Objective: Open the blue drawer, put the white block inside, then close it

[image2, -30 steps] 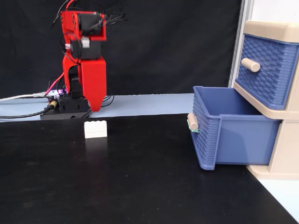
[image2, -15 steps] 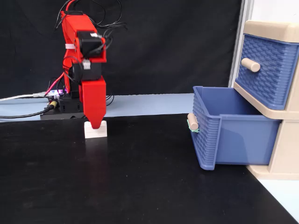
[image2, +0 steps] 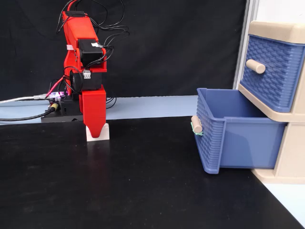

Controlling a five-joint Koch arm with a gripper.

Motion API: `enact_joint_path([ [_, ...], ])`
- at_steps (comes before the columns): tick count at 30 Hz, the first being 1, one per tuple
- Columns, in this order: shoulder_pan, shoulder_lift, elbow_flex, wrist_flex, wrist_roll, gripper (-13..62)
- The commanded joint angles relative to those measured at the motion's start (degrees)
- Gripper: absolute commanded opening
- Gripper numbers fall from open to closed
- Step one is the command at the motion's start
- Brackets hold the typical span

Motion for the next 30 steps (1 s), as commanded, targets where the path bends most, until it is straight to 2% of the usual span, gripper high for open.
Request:
enact_joint_path([
  [1, 0.4, 1.9, 0.0, 0.4, 0.4, -8.5],
  [9, 0.4, 2.4, -0.9, 1.9, -0.9, -8.3],
  [12, 0.4, 4.4, -8.2, 7.9, -3.1, -8.3],
  [17, -0.4, 4.3, -33.3, 29.7, -3.8, -8.3],
  [20, -4.0, 1.5, -49.7, 35.8, -3.3, -8.3],
  [25, -23.0, -11.8, -72.4, 32.2, 4.2, -8.3],
  [30, -28.5, -28.8, -97.9, 27.2, 5.3, -8.3],
])
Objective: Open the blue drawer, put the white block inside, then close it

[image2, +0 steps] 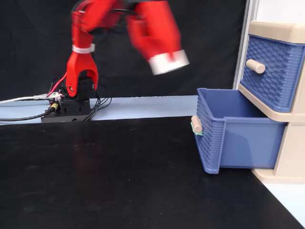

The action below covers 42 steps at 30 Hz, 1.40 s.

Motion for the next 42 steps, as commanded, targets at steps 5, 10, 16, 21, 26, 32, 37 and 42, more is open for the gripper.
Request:
enact_joint_path([
  [5, -4.3, -11.3, -18.6, -1.5, 1.8, -8.3],
  [10, -5.5, -14.9, -19.8, -6.8, 2.0, -8.1],
  [16, -7.6, -16.5, -19.9, -10.3, 2.2, -1.8],
  [21, -7.4, -16.5, -20.1, -10.0, 1.7, 34.0],
  [26, -6.8, -11.0, -19.4, 1.2, -1.3, 33.8],
  [32, 1.2, -8.8, -14.2, 12.9, -33.5, 33.7],
  [37, 3.1, -12.0, -8.3, 12.2, -54.1, 33.7],
  [42, 2.5, -18.5, -8.0, 9.5, -55.1, 34.1],
])
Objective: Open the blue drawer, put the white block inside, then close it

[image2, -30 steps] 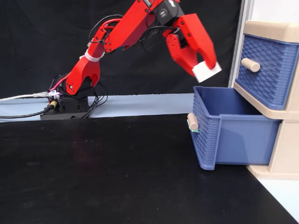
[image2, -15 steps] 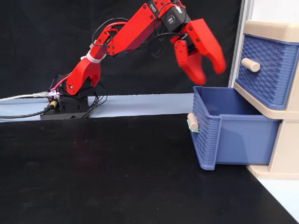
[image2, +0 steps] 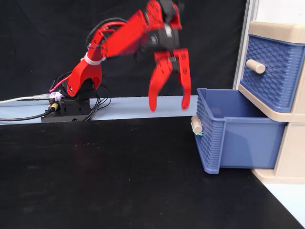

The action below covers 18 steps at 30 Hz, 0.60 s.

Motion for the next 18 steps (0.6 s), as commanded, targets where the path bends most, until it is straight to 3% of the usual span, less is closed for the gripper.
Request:
enact_joint_path([
  [1, -0.1, 0.4, -0.1, -0.4, 0.4, 34.1],
  [9, -6.4, -1.5, -0.2, -7.6, 2.0, 34.1],
  [18, -13.2, -5.4, -0.2, -29.4, 5.1, 34.3],
])
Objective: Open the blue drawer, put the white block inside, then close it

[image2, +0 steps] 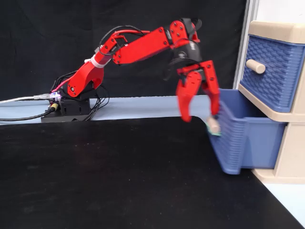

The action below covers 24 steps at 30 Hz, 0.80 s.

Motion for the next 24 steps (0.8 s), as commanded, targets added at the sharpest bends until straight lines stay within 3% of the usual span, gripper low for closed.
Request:
enact_joint_path([
  [1, -0.9, 0.4, -0.3, -10.4, 2.3, 34.3],
  [9, -3.4, -3.1, -0.3, -27.1, 2.5, 34.1],
  [14, -2.7, -2.1, 0.1, -26.5, 2.4, 34.8],
  [21, 12.0, 21.7, -0.2, 10.4, 0.6, 34.5],
  [24, 21.4, 33.0, 0.8, 25.0, -7.9, 34.2],
])
